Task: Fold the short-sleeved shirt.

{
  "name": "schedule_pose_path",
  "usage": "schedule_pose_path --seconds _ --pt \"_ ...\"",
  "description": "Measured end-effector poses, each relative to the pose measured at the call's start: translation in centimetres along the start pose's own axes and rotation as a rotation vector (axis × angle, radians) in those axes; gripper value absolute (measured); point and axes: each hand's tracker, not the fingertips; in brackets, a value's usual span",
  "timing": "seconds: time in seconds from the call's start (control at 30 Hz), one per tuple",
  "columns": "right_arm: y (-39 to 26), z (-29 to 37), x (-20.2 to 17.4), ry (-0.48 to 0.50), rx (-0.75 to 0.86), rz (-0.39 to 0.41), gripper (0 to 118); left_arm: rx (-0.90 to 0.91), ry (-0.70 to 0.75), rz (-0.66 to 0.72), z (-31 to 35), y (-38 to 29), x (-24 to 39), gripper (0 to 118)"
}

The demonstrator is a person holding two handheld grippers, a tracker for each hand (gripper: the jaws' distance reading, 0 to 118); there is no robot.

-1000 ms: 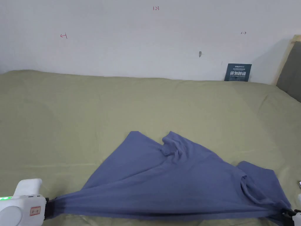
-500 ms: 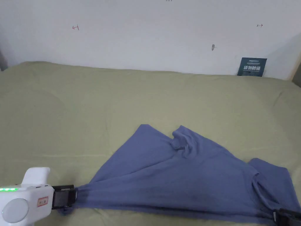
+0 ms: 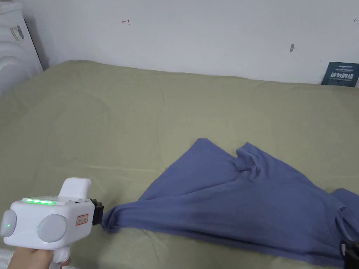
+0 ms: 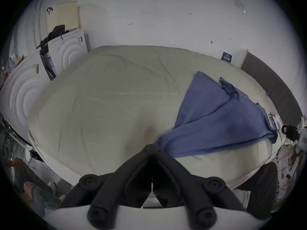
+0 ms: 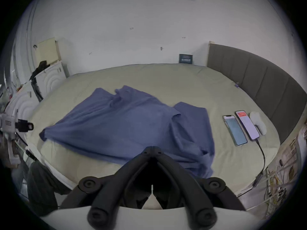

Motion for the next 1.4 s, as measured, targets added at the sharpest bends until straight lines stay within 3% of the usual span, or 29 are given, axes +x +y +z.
schedule_pose_path --seconds 0.03,0.07,0.13,0.17,0.2,0.33,0.37,0.43,0.47,0.5,0.6,0.8,0.97,1.17,1.37,1.4 --pt "-0.1 -0.1 -0.5 0.02 -0.011 0.009 0 -0.009 -0.006 0.01 -0.5 0.2 -0.2 2" --pt "-0.3 -0.2 -0.9 0.026 -0.016 0.013 0 -0.024 -0.015 0.02 -1.0 0.4 -0.5 11" --pt "-0.4 -0.6 -1.6 0.038 -0.023 0.023 0 -0.085 -0.087 0.043 -2.5 0.8 -0.9 87" --pt "-0.5 -0.7 -1.8 0.045 -0.026 0.026 0 -0.115 -0.098 0.039 -3.4 0.8 -0.9 111" --pt "-0.6 -1.0 -2.2 0.053 -0.035 0.034 0 -0.102 -0.076 0.034 -4.1 0.8 -0.8 112" --pt "-1.1 -2.2 -2.3 0.062 -0.063 0.057 0 -0.164 -0.029 -0.007 -7.2 0.7 -0.5 110" --pt "-1.2 -2.6 -2.1 0.065 -0.07 0.059 0 -0.184 -0.034 -0.01 -7.7 0.6 -0.4 100" --pt "-1.3 -3.4 -1.9 0.063 -0.086 0.068 0 -0.199 -0.056 -0.037 -7.7 0.4 0.2 36" --pt "-1.3 -3.7 -1.8 0.062 -0.088 0.071 0 -0.199 -0.083 -0.041 -7.7 0.3 0.4 13" --pt "-1.3 -4.0 -1.7 0.063 -0.095 0.074 0 -0.2 -0.135 -0.022 -7.7 0.3 0.6 9" --pt "-0.8 -5.1 -1.4 0.063 -0.105 0.078 0 -0.205 -0.093 -0.115 -7.6 0.4 1.7 8" --pt "2.6 -8.6 -1.1 0.048 -0.1 0.084 0 -0.188 -0.092 -0.103 -7.4 0.5 1.6 8" --pt "8.1 -15.2 0.6 0.004 -0.104 0.122 0 -0.185 -0.102 -0.081 -7.6 0.5 1.5 8" --pt "14.9 -24.6 1.5 -0.026 -0.155 0.222 0 -0.195 -0.122 -0.04 -8.0 0.9 1.2 8" --pt "17.5 -31.5 4.2 -0.098 -0.244 0.211 0 -0.189 -0.13 -0.006 -8.2 1.1 0.9 8" --pt "17.7 -32.3 4.7 -0.085 -0.266 0.204 8 -0.192 -0.131 -0.003 -8.4 1.2 1.0 8"
